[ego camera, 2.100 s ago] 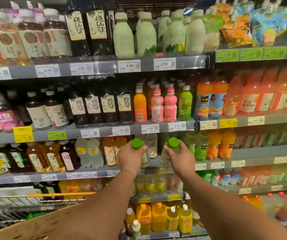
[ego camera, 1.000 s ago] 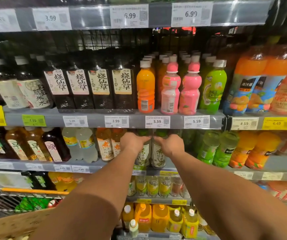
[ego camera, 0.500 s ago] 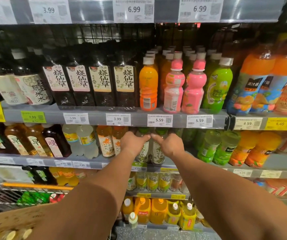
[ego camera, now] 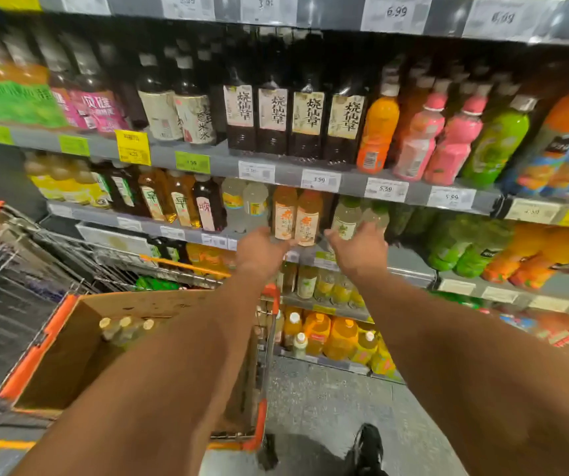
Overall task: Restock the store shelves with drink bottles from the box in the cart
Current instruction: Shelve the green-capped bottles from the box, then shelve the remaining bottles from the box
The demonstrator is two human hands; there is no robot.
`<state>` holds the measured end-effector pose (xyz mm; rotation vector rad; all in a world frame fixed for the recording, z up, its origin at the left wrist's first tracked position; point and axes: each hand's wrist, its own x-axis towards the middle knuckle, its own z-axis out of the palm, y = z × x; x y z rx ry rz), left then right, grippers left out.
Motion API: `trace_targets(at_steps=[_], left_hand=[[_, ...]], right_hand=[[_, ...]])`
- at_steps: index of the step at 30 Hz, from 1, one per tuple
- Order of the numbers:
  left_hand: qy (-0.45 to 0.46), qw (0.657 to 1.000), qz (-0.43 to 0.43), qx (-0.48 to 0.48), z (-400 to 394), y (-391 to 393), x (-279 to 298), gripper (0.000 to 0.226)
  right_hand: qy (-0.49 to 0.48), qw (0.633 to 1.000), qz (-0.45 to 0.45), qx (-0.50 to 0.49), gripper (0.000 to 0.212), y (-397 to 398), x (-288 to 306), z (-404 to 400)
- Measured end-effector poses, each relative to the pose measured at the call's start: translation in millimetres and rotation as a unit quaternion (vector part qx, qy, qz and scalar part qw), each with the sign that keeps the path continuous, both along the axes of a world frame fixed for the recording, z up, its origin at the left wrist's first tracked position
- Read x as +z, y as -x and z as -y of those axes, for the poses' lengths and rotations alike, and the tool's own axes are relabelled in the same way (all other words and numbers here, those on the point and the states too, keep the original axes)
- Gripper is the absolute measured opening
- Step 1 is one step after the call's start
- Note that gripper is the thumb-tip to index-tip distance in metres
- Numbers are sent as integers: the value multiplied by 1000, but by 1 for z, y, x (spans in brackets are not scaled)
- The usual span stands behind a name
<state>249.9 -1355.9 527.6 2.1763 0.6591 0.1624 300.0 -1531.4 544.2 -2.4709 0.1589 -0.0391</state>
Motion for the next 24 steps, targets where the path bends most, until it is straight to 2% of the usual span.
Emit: trace_targets(at_steps=[4, 5, 7, 8, 12, 15, 18, 21, 24], left_hand=[[7, 1000, -19, 9, -29, 60, 15, 67], [16, 1000, -11, 15, -32, 73, 17, 59], [-3, 1000, -12, 7, -36, 99, 15, 26], [-15, 1000, -17, 5, -37, 112, 13, 20], [-33, 997, -58, 26, -30, 158, -1, 38], [-36, 993, -101, 46, -28, 199, -13, 41], [-37, 989, -125, 74, -35, 234, -26, 46], [-29, 983, -140, 112, -50, 265, -33, 49], [-22, 976, -153, 151, -73, 286, -37, 52]], right_hand=[[-5, 999, -8, 33, 79, 64, 11, -21], [-5, 999, -13, 43, 79, 77, 13, -25], [1, 997, -28, 78, 78, 100, 15, -33], [5, 994, -35, 101, 77, 111, 15, -37], [23, 982, -64, 176, 68, 150, 9, -51], [50, 969, -80, 230, 66, 178, -1, -61], [80, 945, -52, 312, 61, 200, -17, -76], [53, 938, -104, 326, 66, 224, -26, -92], [75, 928, -118, 345, 62, 243, -35, -115]])
